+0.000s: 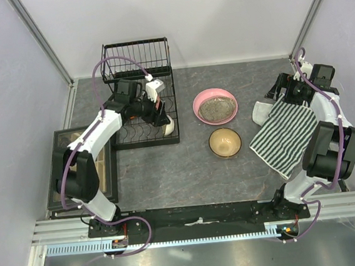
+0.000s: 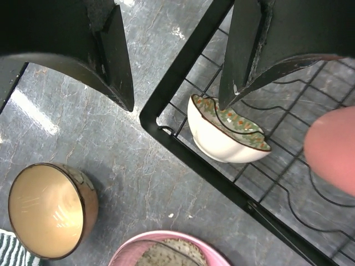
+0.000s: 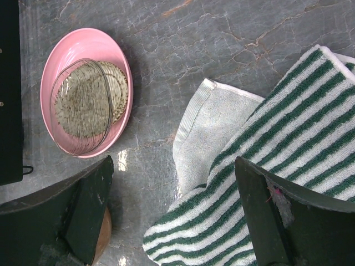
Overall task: Unload the mixed dishes from the dish rack
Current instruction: Pick up the bowl from the dish rack.
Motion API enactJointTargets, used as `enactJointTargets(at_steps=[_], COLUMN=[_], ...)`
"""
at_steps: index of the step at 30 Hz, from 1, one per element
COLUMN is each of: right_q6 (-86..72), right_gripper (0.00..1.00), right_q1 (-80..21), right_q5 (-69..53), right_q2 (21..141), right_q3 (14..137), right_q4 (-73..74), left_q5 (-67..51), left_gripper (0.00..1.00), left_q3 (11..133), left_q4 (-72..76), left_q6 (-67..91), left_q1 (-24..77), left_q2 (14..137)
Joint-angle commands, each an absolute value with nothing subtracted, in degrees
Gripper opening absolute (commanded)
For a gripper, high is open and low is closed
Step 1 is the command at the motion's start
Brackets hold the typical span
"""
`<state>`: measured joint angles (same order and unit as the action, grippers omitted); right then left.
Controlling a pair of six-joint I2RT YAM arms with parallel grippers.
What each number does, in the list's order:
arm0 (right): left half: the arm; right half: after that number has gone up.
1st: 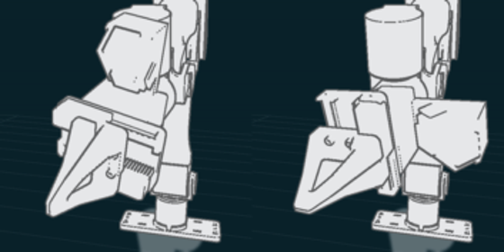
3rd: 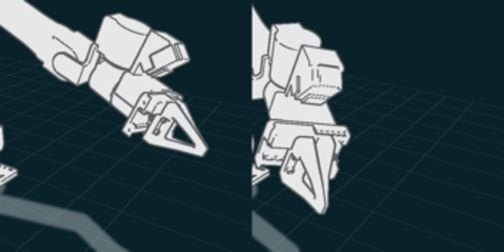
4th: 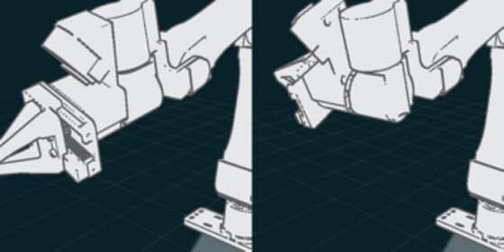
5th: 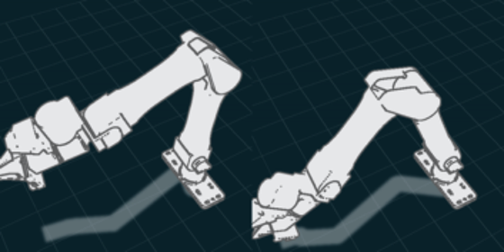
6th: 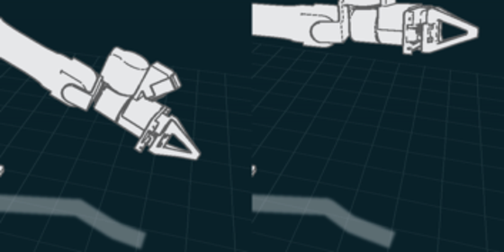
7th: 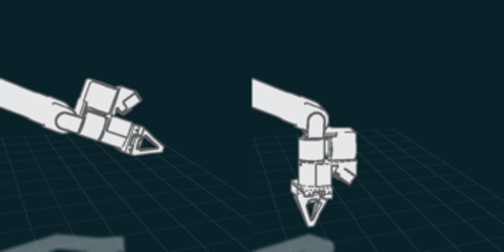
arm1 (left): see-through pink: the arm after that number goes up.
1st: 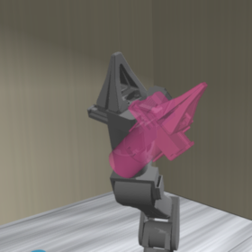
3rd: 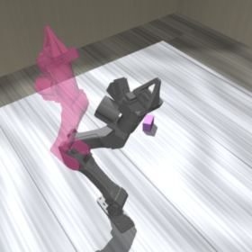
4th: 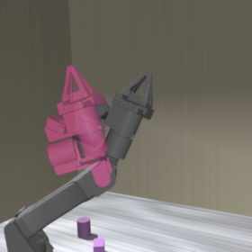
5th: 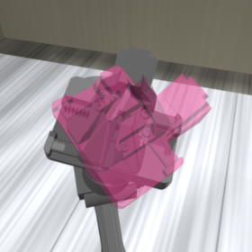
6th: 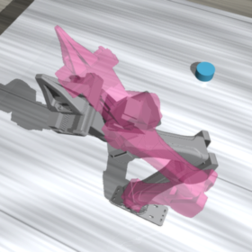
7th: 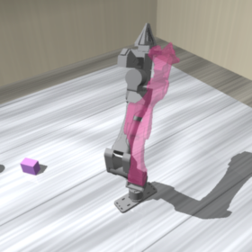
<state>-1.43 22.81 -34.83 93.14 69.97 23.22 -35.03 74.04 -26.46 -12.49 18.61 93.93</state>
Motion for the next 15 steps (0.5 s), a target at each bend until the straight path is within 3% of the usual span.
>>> enactJointTargets(at_steps=[1,15], right_q6=[-0.4,-0.4], right_gripper=[0.98,0.98], right_q1=[22.7,22.7], right_q5=[-35.1,-35.0], right_q2=[93.3,93.4], right_q3=[70.4,70.5], right_q4=[22.6,22.7], left_q5=[-36.9,-38.2], left_gripper=[0.68,0.6], left_q3=[72.7,72.5], left_q4=[-21.6,-19.2], left_q6=[-9.5,-8.9], left_q1=[18.5,17.6], left_q2=[95.9,100.0])
